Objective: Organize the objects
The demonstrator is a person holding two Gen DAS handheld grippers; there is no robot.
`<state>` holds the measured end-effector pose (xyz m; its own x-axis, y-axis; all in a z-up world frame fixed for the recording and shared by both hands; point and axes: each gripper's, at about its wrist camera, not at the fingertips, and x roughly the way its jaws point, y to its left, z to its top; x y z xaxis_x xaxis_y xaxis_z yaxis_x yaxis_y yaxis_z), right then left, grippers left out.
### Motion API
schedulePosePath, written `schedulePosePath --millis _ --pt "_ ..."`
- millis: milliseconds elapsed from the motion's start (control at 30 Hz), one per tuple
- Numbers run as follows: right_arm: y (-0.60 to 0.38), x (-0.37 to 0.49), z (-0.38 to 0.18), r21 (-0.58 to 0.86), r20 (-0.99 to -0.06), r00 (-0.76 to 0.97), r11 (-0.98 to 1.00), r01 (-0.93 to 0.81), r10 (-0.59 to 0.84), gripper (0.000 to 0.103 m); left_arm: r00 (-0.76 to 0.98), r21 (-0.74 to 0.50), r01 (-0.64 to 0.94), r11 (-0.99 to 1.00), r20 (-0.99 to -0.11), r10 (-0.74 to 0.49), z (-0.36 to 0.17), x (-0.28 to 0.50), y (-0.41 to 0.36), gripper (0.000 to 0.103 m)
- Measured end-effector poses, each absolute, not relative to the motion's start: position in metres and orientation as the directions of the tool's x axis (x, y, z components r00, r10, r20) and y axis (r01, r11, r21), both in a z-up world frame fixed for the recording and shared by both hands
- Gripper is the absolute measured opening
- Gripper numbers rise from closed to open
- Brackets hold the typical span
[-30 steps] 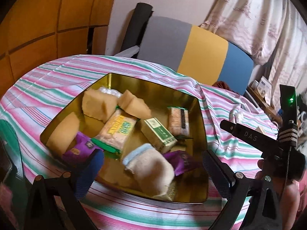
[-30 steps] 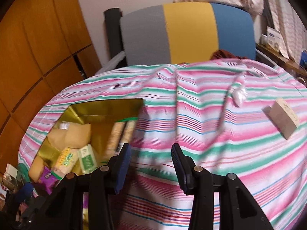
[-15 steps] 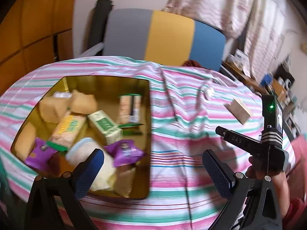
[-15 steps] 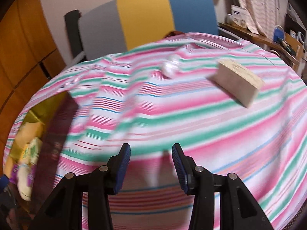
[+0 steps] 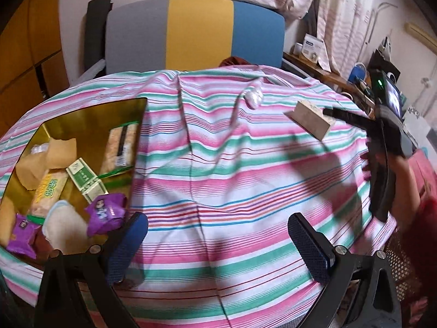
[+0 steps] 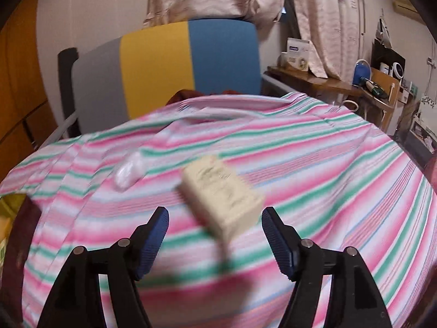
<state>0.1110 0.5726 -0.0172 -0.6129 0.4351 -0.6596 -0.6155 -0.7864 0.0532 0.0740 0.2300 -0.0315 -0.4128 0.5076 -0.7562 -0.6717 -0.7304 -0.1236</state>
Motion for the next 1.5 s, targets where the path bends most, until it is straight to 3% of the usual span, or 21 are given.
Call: schedulePosePath --millis 533,600,700,1033,1333,1500 --pt "0.589 0.067 -0.059 0.089 -0.700 -0.641 -0.851 -0.517 0.317 0.071 -0.395 -0.111 -0.672 -0.732 -0.783 0.481 -0.037 0.056 0.261 0.103" --pt "0.592 0.066 -0.065 0.108 -0.709 -0.631 -0.835 -0.539 0.315 0.058 -0.395 -0.113 -0.677 -0.727 -0.778 0.489 -0.035 0.052 0.271 0.103" --pt "0.598 0.067 -0.071 0.129 -0.716 -0.622 -0.815 -0.564 0.317 0.053 -0.411 -0.099 -0.686 -0.721 -0.765 0.496 -0.031 0.043 0.290 0.103" --pt "0.586 0.064 -0.073 0.028 -0.713 -0.577 -0.805 -0.592 0.399 0.052 -0.498 0.002 -0.696 -0.718 -0.721 0.481 -0.038 -0.006 0.383 0.103" --pt "0.594 0.069 -0.074 0.031 -0.702 -0.563 -0.772 -0.635 0.436 0.052 -0.594 0.157 -0.708 -0.689 -0.658 0.462 -0.054 -0.060 0.478 0.103" --pt "0.595 0.069 -0.076 0.037 -0.707 -0.556 -0.762 -0.647 0.438 0.052 -0.575 0.140 -0.712 -0.688 -0.679 0.457 -0.068 -0.082 0.502 0.094"
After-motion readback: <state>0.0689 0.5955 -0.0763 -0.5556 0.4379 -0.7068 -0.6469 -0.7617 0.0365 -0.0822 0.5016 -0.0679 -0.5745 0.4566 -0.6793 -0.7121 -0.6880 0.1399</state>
